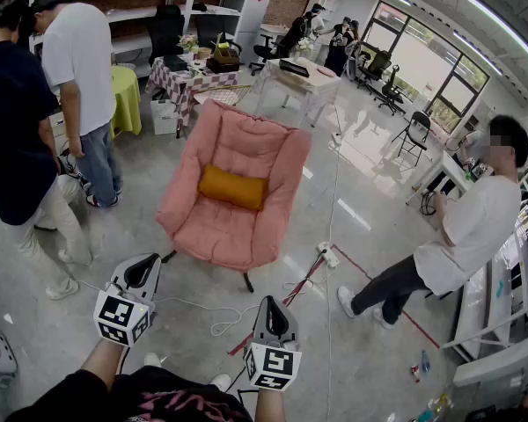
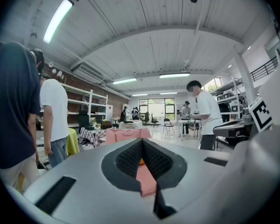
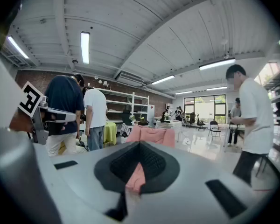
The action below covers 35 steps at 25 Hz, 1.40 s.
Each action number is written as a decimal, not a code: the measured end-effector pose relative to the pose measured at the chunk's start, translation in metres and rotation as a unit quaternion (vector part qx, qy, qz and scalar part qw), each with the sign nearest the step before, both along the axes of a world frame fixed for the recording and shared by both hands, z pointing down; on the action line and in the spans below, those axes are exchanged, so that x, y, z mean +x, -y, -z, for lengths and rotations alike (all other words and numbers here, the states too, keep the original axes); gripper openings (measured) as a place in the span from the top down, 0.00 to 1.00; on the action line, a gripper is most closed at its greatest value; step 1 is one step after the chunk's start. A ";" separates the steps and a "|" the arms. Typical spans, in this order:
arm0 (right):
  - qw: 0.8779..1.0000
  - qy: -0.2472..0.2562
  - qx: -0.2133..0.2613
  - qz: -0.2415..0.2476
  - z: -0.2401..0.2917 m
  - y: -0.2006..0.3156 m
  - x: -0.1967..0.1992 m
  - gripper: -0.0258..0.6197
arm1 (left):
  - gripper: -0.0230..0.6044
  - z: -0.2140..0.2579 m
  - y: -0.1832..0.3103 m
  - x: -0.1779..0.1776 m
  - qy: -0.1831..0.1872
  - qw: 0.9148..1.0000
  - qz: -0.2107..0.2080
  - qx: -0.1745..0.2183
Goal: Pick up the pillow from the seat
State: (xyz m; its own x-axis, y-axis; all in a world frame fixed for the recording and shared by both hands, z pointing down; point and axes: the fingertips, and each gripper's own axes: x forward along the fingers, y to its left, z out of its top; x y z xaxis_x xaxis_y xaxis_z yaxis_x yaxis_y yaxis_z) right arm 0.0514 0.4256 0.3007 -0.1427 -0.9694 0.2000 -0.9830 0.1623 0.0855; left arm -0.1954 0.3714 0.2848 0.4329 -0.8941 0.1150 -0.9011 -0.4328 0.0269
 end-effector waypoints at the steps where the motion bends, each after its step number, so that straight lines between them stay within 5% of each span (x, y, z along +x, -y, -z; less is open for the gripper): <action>1: 1.000 -0.001 0.000 0.001 0.000 0.000 -0.003 0.93 | 0.95 -0.001 0.000 -0.002 0.002 1.000 0.001 -0.002; 19: 1.000 -0.002 0.000 0.007 -0.006 -0.008 -0.016 0.93 | 0.95 -0.013 -0.008 -0.017 0.003 1.000 0.008 -0.016; 35: 1.000 -0.011 -0.007 -0.014 -0.007 0.001 -0.091 0.93 | 0.95 -0.017 0.015 -0.077 -0.003 0.999 -0.037 -0.017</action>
State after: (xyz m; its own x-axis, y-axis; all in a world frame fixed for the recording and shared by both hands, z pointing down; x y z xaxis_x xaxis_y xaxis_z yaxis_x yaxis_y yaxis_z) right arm -0.0399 0.4244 0.3080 -0.1107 -0.9700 0.2164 -0.9852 0.1358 0.1049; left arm -0.2721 0.3563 0.3022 0.4978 -0.8555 0.1428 -0.8668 -0.4963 0.0480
